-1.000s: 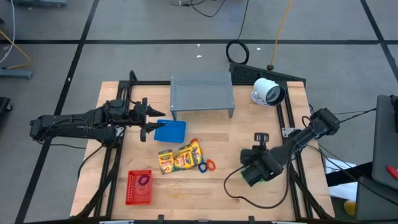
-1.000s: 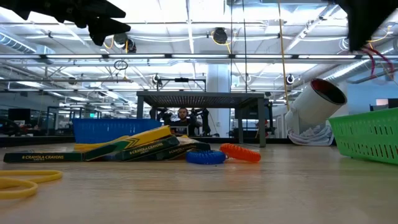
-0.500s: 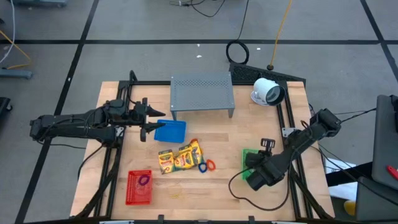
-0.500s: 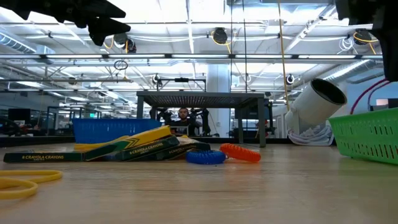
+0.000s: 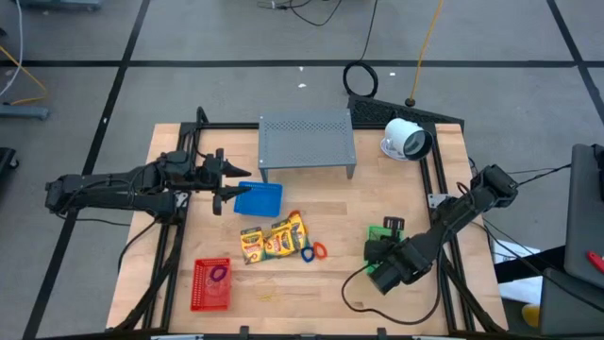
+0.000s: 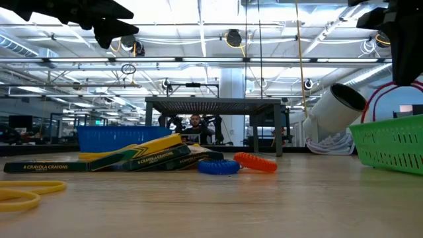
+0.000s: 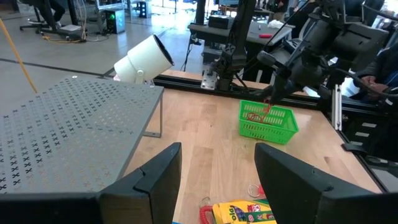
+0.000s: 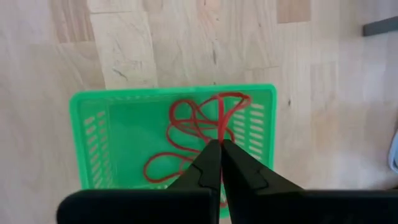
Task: Pick & Place Office Desk Supplies
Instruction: Put the red rubber band into the green bin, then put the yellow crayon box into the blue bin
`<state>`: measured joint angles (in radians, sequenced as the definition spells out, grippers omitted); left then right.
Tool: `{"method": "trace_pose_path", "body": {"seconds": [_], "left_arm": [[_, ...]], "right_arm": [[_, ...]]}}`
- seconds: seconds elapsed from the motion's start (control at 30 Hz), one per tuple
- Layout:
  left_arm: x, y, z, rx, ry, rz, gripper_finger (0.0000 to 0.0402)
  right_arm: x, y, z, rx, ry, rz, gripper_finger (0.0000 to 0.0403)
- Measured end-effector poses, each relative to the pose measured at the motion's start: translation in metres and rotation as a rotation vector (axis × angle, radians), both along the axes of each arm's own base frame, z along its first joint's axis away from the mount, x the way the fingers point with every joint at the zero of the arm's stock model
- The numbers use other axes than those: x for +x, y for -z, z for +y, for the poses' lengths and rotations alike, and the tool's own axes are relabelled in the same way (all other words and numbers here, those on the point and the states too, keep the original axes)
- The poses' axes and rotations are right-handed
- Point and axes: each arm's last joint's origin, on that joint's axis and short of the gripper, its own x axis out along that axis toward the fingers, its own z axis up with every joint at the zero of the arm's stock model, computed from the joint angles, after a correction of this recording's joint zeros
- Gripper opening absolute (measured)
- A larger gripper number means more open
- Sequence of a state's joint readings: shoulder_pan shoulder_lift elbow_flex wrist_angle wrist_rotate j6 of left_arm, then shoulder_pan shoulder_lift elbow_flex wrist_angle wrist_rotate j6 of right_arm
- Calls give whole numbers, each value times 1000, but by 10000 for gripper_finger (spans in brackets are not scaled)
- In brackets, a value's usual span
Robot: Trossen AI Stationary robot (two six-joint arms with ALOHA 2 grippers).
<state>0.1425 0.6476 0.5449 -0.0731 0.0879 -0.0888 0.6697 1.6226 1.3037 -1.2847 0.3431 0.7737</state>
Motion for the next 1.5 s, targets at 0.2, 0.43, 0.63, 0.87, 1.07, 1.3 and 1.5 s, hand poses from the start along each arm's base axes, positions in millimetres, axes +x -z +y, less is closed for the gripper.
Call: {"method": "trace_pose_path", "body": {"seconds": [0.2, 0.43, 0.63, 0.87, 1.07, 1.3, 1.5], "left_arm": [[0, 0, -2, -3, 11, 0, 214], [1, 0, -6, 1, 39, -1, 214], [1, 0, -7, 2, 42, -3, 214], [1, 0, -7, 2, 42, -3, 214], [1, 0, -7, 4, 43, -3, 214], [1, 0, -7, 16, 45, -2, 214], [1, 0, -7, 16, 45, -2, 214]], "right_arm": [[-2, 5, -1, -5, 2, 21, 0], [-7, 14, -4, 14, 36, 71, 0], [-8, 16, -4, 16, 82, 60, 10], [-7, 17, -3, 24, 82, 49, 42], [-7, 17, -3, 23, 82, 47, 73], [-6, 16, -5, -10, 57, 36, 97], [1, 2, -12, -66, 67, 10, 106]]}}
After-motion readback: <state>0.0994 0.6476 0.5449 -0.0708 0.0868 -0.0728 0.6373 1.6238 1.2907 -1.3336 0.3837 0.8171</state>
